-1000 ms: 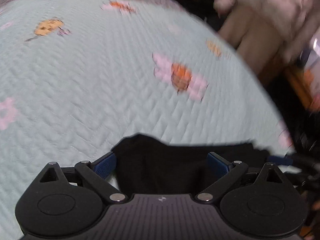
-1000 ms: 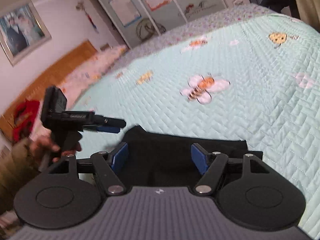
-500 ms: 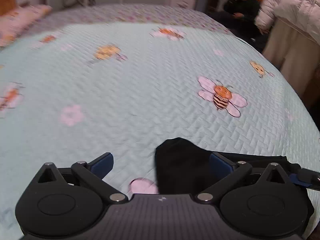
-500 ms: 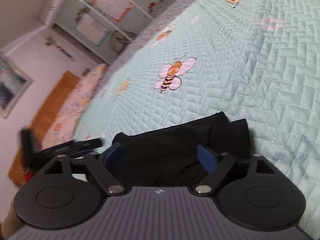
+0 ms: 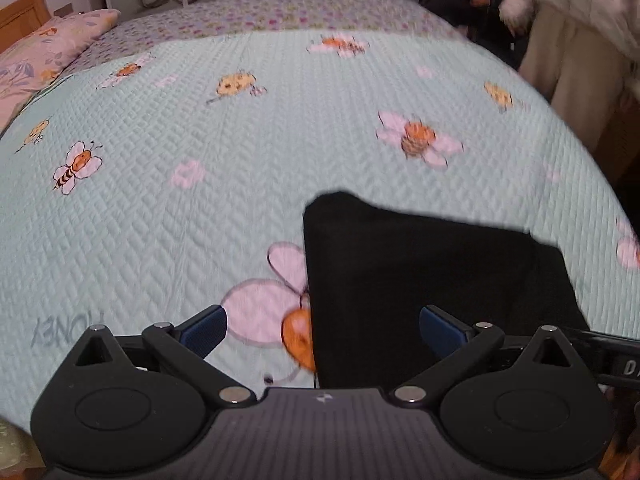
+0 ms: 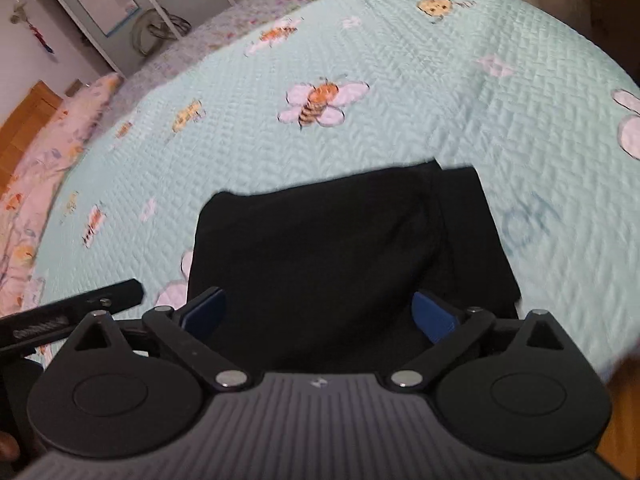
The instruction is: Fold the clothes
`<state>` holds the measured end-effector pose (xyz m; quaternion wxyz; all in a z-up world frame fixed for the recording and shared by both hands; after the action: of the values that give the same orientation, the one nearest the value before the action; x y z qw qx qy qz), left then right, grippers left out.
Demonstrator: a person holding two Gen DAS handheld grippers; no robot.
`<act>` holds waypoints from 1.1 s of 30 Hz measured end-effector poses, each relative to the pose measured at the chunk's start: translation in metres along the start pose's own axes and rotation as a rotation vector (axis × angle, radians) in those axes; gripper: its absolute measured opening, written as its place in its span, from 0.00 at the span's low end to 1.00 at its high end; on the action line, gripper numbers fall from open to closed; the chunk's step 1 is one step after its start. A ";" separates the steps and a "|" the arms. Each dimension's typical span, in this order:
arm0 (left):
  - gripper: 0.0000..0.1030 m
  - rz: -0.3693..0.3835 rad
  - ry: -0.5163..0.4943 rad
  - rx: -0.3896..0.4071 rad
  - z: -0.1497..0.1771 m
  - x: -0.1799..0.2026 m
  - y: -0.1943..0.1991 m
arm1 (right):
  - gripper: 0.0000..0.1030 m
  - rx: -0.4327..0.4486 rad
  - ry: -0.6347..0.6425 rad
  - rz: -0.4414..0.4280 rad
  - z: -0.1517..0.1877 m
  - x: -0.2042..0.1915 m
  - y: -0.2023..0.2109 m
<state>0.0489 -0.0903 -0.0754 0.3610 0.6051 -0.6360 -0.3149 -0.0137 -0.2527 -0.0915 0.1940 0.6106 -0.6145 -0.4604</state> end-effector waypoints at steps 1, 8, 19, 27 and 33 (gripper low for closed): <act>0.99 -0.009 -0.004 -0.005 0.003 0.004 0.003 | 0.97 -0.021 0.008 0.018 0.003 -0.005 0.003; 0.98 -0.127 0.029 -0.264 0.010 0.016 -0.009 | 0.97 -0.244 0.041 0.135 -0.002 -0.020 -0.002; 0.98 -0.156 0.068 -0.310 0.024 0.020 0.003 | 0.97 -0.323 0.190 0.148 -0.009 -0.035 0.012; 0.98 -0.149 0.112 -0.308 0.014 0.018 0.001 | 0.97 -0.314 0.236 0.134 -0.019 -0.038 0.013; 0.98 -0.143 0.128 -0.325 0.012 0.017 -0.007 | 0.97 -0.318 0.251 0.135 -0.024 -0.039 0.007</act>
<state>0.0428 -0.1079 -0.0864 0.4704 0.6011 -0.5079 -0.3992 0.0083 -0.2258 -0.0611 0.3931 0.5824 -0.5445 -0.4580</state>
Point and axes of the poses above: each gripper's, at about its wrist camera, not at the fingertips, and y roughly against the way its jaws point, x to its right, z to its underside, the point moved 2 cm from there along -y, roughly the way its jaws point, and after that the axes turned 5 degrees about y, right-handed, at the moved point
